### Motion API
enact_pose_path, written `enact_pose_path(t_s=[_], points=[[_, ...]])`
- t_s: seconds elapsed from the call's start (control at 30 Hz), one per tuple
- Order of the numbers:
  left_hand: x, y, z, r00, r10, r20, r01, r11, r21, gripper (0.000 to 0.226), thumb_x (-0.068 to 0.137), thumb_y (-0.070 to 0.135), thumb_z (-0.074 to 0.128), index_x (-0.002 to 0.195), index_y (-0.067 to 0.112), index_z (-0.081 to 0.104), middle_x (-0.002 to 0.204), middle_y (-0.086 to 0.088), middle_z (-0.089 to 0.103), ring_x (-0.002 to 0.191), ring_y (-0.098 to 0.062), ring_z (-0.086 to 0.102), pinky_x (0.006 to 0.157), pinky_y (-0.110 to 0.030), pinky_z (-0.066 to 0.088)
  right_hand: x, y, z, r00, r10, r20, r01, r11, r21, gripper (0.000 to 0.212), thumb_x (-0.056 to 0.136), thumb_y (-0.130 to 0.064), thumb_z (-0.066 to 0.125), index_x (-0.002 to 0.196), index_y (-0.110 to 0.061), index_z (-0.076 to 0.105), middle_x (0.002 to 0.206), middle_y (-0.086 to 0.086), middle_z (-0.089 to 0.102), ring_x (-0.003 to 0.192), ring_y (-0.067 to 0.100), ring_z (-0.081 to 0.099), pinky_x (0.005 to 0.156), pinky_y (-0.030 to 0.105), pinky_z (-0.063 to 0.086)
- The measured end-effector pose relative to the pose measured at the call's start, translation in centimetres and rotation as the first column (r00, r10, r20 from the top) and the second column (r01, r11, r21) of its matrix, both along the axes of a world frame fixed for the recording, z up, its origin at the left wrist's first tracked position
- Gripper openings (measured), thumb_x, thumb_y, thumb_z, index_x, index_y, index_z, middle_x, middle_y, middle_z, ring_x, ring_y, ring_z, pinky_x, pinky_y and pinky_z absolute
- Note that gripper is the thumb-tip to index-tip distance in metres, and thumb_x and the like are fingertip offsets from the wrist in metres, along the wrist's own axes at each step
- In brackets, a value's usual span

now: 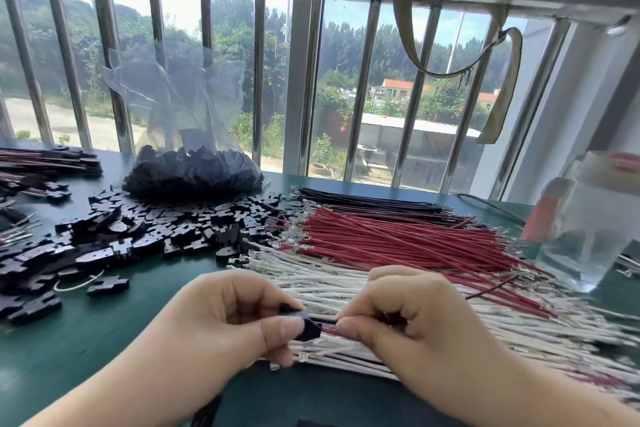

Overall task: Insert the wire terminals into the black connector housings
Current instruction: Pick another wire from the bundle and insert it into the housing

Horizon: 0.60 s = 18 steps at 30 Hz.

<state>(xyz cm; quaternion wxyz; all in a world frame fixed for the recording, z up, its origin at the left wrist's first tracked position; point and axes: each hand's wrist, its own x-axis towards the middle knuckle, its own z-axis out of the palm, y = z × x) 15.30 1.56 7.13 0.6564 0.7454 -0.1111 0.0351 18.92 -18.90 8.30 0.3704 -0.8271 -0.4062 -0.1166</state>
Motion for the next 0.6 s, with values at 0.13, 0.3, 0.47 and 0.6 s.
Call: enact_pose_path(t_s=[0.13,0.3,0.47,0.6], points=[[0.0,0.9,0.2,0.993,-0.118,-0.014,0.118,0.992,0.045,0.018,0.066,0.033,0.083,0.075,0.021,0.074,0.062,-0.011,0.070,0.056,-0.015,0.066,0.054,-0.017,0.048,0.5,-0.6,1.1,0.986,0.053,-0.159,-0.067,0.994,-0.082,0.003,0.078,-0.037,0.073,0.077,-0.034,0.071,0.073,-0.024,0.064,0.072,-0.001,0.062,0.061,0.007,0.045],[-0.5,2.6,0.3,0.933,-0.332,-0.139,0.353,0.920,0.171,0.040,0.059,0.047,0.084,0.084,0.019,0.074,0.082,-0.003,0.072,0.070,-0.011,0.062,0.067,-0.024,0.047,0.3,-1.8,2.7,0.793,0.184,-0.580,-0.356,0.914,-0.196,0.011,0.084,-0.041,0.068,0.091,-0.038,0.075,0.082,-0.020,0.071,0.080,0.002,0.067,0.069,0.013,0.050],[1.5,3.5,0.1,0.998,0.058,0.035,-0.067,0.931,0.359,0.057,0.054,0.078,0.065,0.078,0.026,0.075,0.057,0.001,0.059,0.054,-0.014,0.045,0.054,-0.029,0.037,1.3,-1.1,1.6,0.957,0.112,-0.266,-0.214,0.893,-0.396,0.020,0.088,-0.042,0.059,0.107,-0.046,0.066,0.089,-0.031,0.066,0.087,-0.010,0.061,0.079,0.006,0.045],[4.5,6.2,-1.1,0.772,0.544,0.328,-0.632,0.607,0.481,0.015,0.090,0.025,0.057,0.094,0.032,0.070,0.069,0.013,0.063,0.056,-0.001,0.051,0.056,-0.015,0.045,0.6,0.2,-0.8,0.971,0.054,0.235,0.098,0.804,-0.587,0.023,0.083,-0.055,0.056,0.095,-0.038,0.066,0.085,-0.022,0.056,0.076,-0.006,0.057,0.069,0.009,0.047]])
